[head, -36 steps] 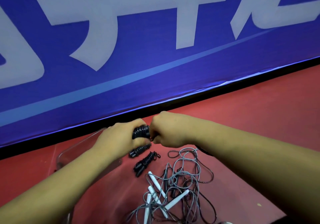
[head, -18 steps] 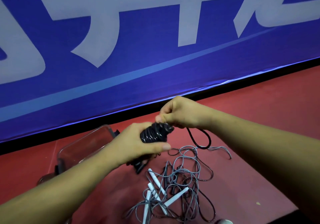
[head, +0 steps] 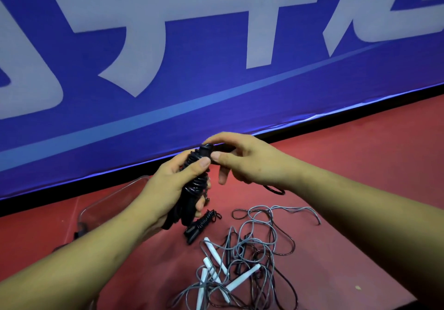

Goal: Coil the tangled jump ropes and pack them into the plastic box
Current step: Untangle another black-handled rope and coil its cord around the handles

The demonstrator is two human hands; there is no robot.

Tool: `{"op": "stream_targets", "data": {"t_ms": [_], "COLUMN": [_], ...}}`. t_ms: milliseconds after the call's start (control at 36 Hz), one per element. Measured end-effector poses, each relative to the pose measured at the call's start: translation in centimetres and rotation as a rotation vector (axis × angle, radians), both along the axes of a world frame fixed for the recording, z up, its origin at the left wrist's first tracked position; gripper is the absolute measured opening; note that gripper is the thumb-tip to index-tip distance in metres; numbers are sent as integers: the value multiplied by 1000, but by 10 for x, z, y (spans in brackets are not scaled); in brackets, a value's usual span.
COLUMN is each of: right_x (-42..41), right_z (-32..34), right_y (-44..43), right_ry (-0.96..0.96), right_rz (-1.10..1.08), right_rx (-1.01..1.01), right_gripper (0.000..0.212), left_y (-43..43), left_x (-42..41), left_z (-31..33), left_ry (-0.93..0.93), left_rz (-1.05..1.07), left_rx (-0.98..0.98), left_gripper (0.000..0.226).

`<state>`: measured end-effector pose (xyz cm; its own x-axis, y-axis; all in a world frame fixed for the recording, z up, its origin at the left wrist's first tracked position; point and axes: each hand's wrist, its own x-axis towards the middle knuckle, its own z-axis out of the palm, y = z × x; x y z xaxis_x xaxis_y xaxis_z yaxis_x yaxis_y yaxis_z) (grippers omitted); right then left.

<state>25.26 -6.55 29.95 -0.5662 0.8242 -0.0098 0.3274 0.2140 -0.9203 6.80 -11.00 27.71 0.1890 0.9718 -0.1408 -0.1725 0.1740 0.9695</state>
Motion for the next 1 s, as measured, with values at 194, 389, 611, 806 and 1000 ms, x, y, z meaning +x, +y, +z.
{"op": "stream_targets", "data": {"t_ms": [194, 389, 611, 806, 1000], "right_x": [-4, -17, -15, -8, 4], "right_z": [-6, -2, 5, 4, 8], "right_y": [2, -3, -2, 7, 9], "right_ry": [-89, 19, -36, -334, -497], "right_rz": [-168, -237, -152, -126, -87], "right_rx": [142, 95, 27, 245, 430], "right_gripper": [9, 23, 14, 13, 11], "left_y": [-1, 2, 2, 3, 1], "left_x": [7, 11, 11, 11, 12], "left_z": [-7, -1, 0, 1, -6], "left_ry": [-39, -19, 65, 96, 103], "left_rz": [-29, 40, 3, -31, -138], "left_rx": [-78, -96, -49, -142, -204], "left_gripper": [35, 20, 50, 37, 31]}}
